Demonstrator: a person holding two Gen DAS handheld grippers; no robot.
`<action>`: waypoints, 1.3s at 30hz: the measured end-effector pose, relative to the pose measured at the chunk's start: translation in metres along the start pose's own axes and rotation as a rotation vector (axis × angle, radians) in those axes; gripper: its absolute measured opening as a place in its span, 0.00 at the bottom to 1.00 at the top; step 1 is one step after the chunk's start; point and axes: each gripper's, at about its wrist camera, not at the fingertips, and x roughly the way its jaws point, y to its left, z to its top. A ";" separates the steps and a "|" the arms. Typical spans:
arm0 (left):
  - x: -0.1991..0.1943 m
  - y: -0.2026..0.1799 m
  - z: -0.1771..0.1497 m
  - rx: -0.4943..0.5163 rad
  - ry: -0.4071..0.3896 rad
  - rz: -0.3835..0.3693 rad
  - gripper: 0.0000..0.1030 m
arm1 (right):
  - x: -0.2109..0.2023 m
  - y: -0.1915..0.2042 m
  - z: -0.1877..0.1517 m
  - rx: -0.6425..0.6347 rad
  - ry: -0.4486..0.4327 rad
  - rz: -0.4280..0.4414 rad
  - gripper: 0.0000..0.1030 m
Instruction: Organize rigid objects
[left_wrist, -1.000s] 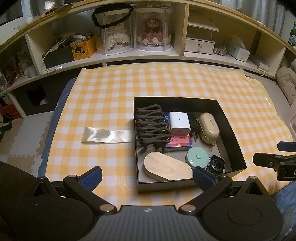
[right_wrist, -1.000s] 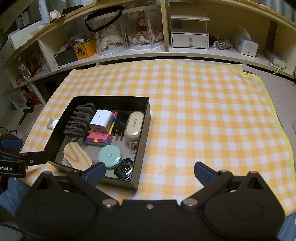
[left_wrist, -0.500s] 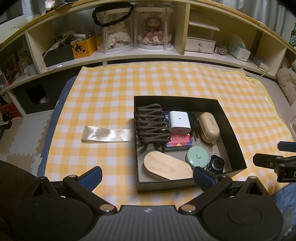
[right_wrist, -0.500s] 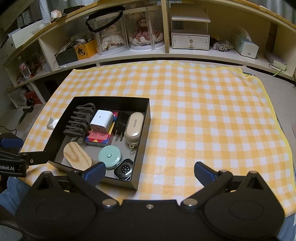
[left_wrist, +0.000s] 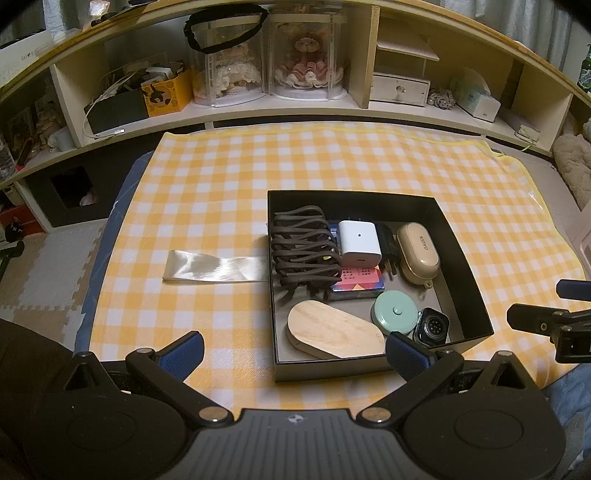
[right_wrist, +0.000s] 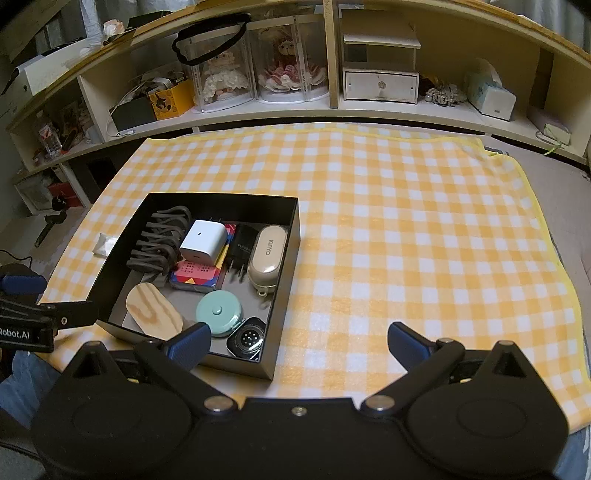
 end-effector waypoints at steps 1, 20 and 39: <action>0.000 0.000 0.000 0.001 0.000 0.001 1.00 | -0.001 0.001 0.000 -0.001 0.000 0.000 1.00; 0.000 -0.001 0.000 0.000 0.002 -0.003 1.00 | -0.002 -0.001 0.002 -0.010 -0.006 -0.004 1.00; 0.001 0.000 0.000 -0.004 0.010 0.001 1.00 | -0.005 -0.002 0.003 -0.015 -0.014 -0.007 1.00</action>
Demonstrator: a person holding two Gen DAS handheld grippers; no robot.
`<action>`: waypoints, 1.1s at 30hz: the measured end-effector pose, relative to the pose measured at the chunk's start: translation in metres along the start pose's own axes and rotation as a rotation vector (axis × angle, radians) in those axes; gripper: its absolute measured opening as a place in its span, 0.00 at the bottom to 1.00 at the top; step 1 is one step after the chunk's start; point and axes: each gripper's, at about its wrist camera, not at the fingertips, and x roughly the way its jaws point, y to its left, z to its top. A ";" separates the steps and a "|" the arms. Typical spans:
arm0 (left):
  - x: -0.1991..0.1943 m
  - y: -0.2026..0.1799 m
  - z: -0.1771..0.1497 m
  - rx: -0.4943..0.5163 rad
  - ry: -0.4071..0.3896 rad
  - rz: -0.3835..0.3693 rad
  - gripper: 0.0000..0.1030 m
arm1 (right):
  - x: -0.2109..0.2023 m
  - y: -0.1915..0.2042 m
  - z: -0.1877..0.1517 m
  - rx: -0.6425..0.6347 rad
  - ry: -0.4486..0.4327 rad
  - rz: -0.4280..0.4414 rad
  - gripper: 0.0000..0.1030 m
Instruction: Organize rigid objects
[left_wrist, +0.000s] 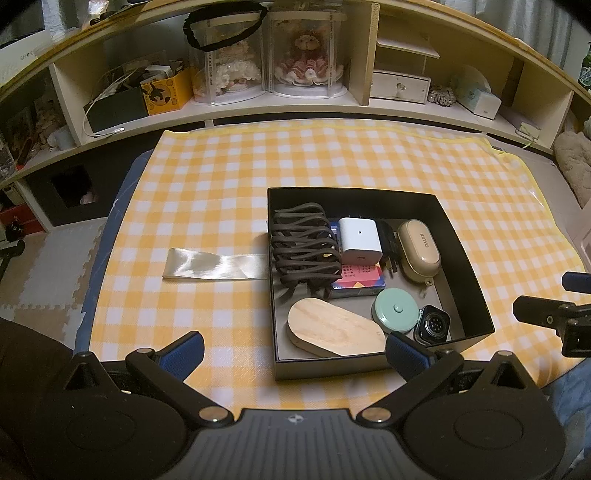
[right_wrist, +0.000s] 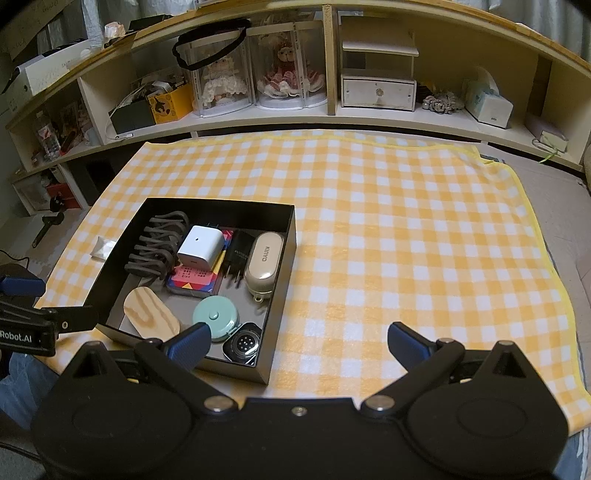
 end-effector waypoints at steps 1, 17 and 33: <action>0.000 0.000 0.000 0.000 0.000 0.000 1.00 | 0.000 -0.001 0.001 0.000 0.000 0.000 1.00; 0.000 0.000 -0.001 0.006 -0.001 0.002 1.00 | 0.000 0.000 0.000 -0.001 0.000 -0.004 1.00; 0.000 -0.001 0.000 0.006 -0.001 0.002 1.00 | 0.000 -0.007 0.003 -0.004 0.001 -0.012 1.00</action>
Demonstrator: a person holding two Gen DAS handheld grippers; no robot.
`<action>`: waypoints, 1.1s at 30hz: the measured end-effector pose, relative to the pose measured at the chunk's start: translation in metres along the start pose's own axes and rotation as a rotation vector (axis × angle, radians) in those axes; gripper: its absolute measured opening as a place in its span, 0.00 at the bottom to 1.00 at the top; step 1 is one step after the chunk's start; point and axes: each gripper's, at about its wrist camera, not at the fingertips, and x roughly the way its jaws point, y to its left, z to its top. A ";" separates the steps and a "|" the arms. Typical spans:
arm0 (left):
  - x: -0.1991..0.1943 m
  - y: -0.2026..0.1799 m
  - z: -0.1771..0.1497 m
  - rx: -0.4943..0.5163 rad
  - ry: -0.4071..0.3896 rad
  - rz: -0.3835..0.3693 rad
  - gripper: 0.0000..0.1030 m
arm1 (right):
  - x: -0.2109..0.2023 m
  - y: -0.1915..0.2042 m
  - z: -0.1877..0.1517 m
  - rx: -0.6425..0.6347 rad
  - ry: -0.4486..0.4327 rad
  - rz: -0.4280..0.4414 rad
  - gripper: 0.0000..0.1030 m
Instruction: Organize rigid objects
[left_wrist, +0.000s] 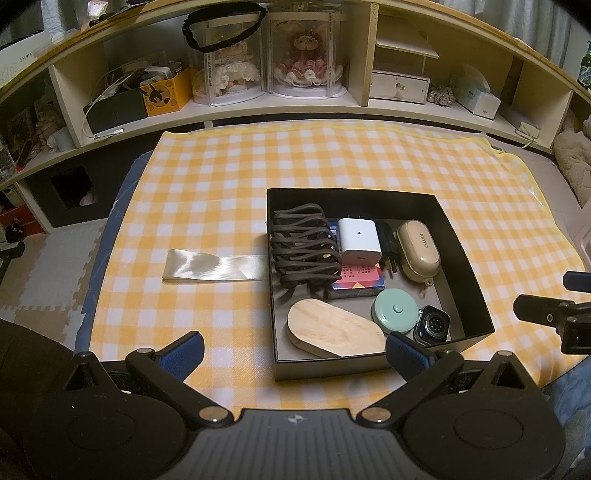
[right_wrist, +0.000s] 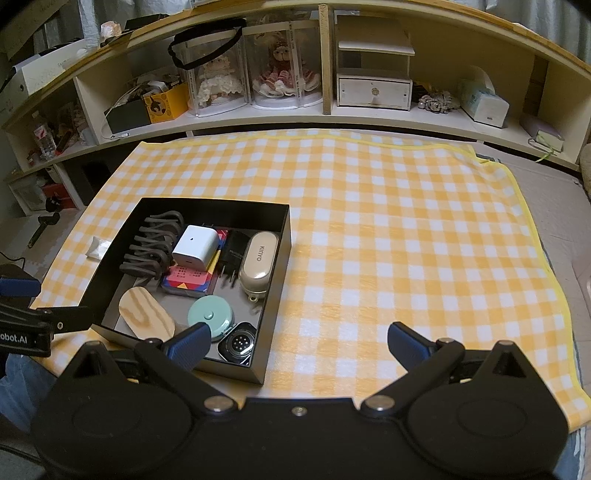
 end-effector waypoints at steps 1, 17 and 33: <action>0.000 0.000 0.000 -0.001 0.000 0.000 1.00 | 0.000 0.002 -0.001 0.001 0.000 -0.001 1.00; 0.000 0.000 0.000 0.000 0.000 0.001 1.00 | 0.001 0.002 0.000 -0.004 -0.002 -0.007 1.00; 0.000 0.000 0.000 0.000 -0.001 0.000 1.00 | 0.000 0.005 -0.002 -0.005 -0.003 -0.009 1.00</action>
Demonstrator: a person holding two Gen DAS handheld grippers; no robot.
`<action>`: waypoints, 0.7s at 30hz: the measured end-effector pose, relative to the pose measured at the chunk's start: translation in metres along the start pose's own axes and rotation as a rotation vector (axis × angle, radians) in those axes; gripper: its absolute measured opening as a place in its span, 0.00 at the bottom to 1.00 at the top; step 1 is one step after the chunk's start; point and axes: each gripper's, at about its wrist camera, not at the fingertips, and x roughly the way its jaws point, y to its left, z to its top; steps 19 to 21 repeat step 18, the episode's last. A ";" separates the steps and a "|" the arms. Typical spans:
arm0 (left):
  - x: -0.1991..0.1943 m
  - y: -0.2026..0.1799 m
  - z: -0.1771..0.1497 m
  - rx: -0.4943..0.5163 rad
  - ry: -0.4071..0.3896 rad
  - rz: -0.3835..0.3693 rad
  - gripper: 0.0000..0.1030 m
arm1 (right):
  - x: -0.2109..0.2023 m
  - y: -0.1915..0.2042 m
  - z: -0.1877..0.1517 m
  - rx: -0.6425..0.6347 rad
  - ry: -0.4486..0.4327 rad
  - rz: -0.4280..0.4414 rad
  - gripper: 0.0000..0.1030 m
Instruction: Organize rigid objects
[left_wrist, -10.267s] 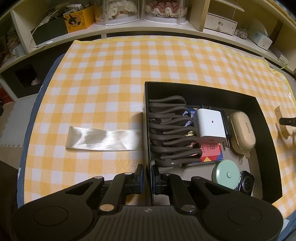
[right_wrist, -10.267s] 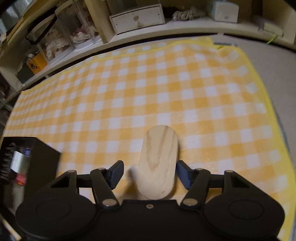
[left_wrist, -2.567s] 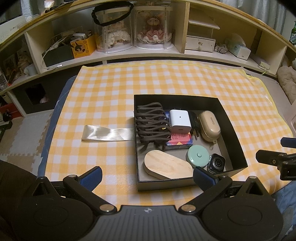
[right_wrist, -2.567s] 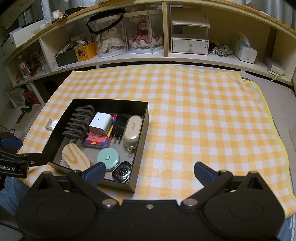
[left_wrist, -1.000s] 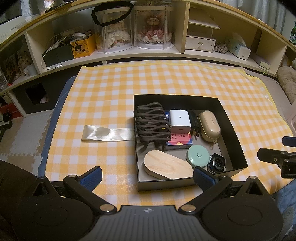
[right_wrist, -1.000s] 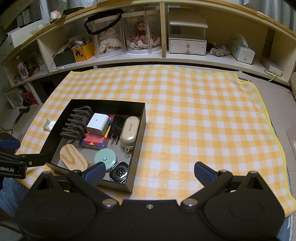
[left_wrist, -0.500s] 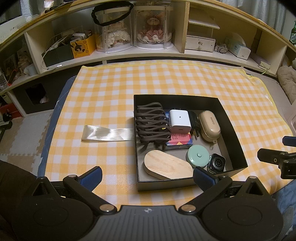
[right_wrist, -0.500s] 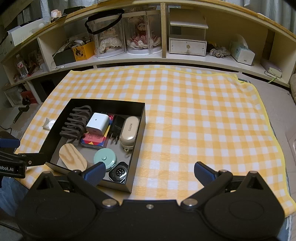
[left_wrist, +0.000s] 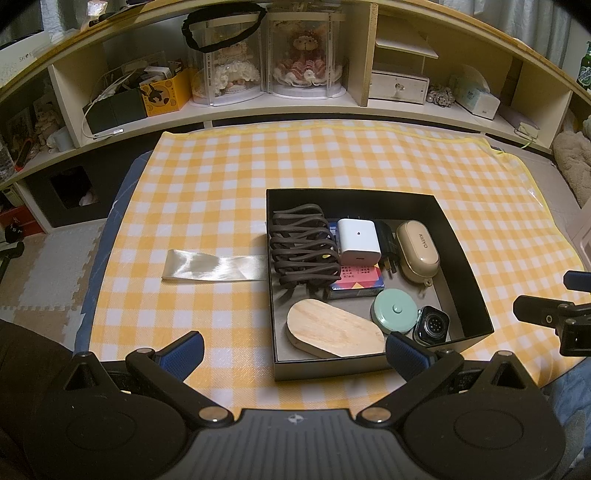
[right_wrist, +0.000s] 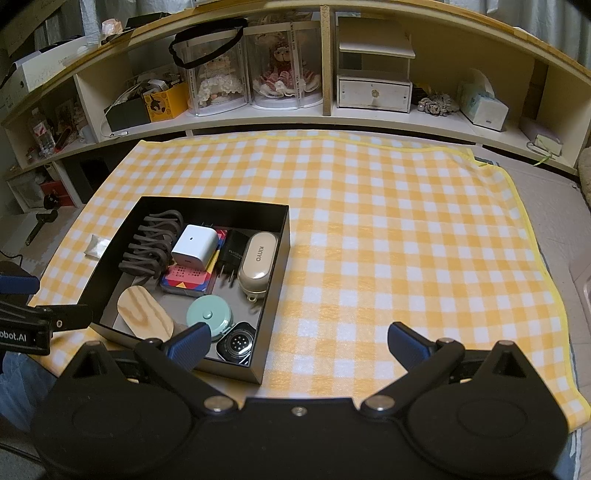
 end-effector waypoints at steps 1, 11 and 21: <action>0.000 0.000 0.000 0.000 0.000 0.000 1.00 | 0.000 0.000 0.000 0.000 0.000 0.000 1.00; 0.000 0.000 0.000 0.000 0.000 0.001 1.00 | 0.000 0.002 0.000 -0.001 0.000 -0.001 1.00; -0.002 -0.002 0.001 0.010 -0.005 -0.001 1.00 | 0.000 0.001 -0.001 -0.001 -0.001 -0.003 1.00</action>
